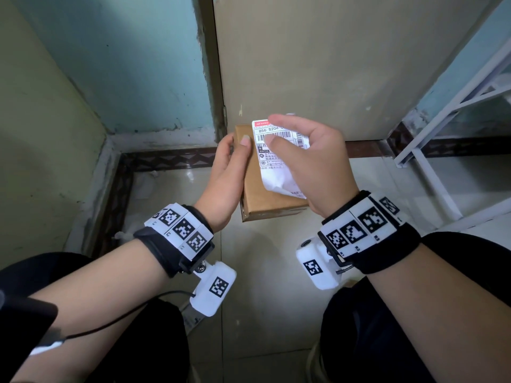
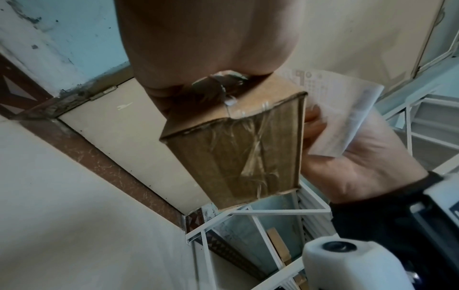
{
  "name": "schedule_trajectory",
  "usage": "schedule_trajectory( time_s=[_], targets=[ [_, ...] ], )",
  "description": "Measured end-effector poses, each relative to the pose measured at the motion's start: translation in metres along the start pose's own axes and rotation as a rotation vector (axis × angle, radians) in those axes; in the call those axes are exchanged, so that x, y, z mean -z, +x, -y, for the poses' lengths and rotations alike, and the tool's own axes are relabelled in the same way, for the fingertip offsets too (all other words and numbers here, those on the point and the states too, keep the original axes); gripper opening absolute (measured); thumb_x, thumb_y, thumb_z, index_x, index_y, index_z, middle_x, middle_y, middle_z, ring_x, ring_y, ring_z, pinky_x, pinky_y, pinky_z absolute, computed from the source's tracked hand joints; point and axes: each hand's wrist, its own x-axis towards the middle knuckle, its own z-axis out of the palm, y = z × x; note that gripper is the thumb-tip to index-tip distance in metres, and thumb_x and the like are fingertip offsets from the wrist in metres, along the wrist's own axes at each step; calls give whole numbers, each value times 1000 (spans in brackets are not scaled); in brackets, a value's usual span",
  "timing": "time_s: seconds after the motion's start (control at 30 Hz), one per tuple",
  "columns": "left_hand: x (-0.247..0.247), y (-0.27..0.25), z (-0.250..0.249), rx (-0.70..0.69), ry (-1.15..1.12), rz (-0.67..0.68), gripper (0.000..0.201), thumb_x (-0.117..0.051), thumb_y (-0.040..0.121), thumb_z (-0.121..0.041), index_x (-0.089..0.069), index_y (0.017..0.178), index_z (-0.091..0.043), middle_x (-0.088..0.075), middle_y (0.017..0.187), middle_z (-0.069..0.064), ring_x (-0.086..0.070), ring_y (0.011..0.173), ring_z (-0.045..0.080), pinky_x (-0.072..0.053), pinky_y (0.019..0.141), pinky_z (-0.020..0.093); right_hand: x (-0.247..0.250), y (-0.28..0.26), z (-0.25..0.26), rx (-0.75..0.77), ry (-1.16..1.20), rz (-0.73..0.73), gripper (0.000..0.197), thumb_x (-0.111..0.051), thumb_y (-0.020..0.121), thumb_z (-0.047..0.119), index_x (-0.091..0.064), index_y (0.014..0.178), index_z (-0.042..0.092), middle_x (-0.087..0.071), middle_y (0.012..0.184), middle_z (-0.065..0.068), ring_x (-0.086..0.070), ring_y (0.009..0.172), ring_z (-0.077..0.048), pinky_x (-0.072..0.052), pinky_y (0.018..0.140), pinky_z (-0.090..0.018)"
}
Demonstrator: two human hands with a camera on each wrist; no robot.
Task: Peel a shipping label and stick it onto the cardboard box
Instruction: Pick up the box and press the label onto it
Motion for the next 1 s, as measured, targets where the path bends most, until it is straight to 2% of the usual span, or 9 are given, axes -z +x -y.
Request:
schedule_trajectory(
  time_s=[0.07, 0.23, 0.3, 0.43, 0.53, 0.63, 0.7, 0.87, 1.0],
  targets=[
    [0, 0, 0, 4, 14, -11, 39, -49, 115, -42, -48, 149, -24, -71, 134, -7, -72, 125, 11, -59, 101, 27, -3, -2, 0, 7, -31, 5, 29, -79, 93, 10, -81, 121, 16, -76, 123, 5, -74, 99, 4, -57, 84, -14],
    [1, 0, 0, 18, -1, 1, 39, -49, 114, -43, -47, 149, -25, -71, 131, -7, -75, 120, 10, -61, 97, 27, -7, -4, -2, 25, -102, 23, 28, -80, 93, 18, -81, 122, 21, -79, 122, 5, -75, 110, -6, -62, 97, -31],
    [1, 1, 1, 28, -10, -4, 39, -48, 115, -42, -47, 149, -24, -70, 128, -8, -74, 121, 11, -61, 95, 27, -8, -4, -2, 38, -130, 25, 29, -80, 94, 20, -81, 122, 22, -78, 122, 7, -73, 111, -2, -60, 95, -24],
    [0, 4, 6, 29, -42, -32, 42, -43, 117, -42, -45, 148, -15, -67, 126, -4, -68, 132, 22, -56, 112, 44, -10, -4, -5, 96, -187, 13, 27, -80, 94, 19, -81, 121, 21, -78, 119, 7, -67, 103, 15, -47, 83, -1],
    [1, 7, 10, 8, -76, -40, 49, -42, 116, -45, -43, 148, -8, -66, 135, 11, -67, 133, 29, -51, 117, 54, -11, -4, -6, 129, -222, 17, 26, -80, 94, 18, -81, 120, 19, -77, 116, 7, -63, 99, 23, -43, 82, 3],
    [0, 7, 11, 11, -128, -19, 72, -51, 102, -57, -43, 147, -2, -59, 146, 30, -63, 136, 41, -48, 119, 60, -12, -4, -6, 147, -252, 10, 26, -80, 94, 19, -81, 119, 21, -76, 113, 11, -63, 101, 20, -42, 86, 3],
    [1, 8, 11, 9, -116, -20, 70, -51, 98, -56, -44, 140, -1, -61, 135, 30, -67, 124, 34, -49, 119, 55, -13, -5, -6, 163, -274, -1, 25, -80, 93, 20, -82, 118, 23, -75, 110, 14, -64, 103, 16, -43, 89, 1],
    [3, 13, 12, -20, -107, -11, 27, -46, 113, -35, -47, 129, -13, -63, 102, -13, -69, 91, -4, -56, 95, 30, -18, -6, -7, 212, -337, 0, 25, -80, 92, 20, -82, 118, 21, -76, 111, 7, -69, 107, 1, -49, 94, -8],
    [5, 12, 14, -44, -94, 42, 34, -47, 107, -44, -45, 127, -18, -62, 110, -9, -68, 97, -1, -57, 93, 28, -17, -6, -8, 230, -353, -5, 25, -80, 92, 20, -82, 117, 21, -77, 111, 6, -70, 106, -1, -52, 95, -13]
  ],
)
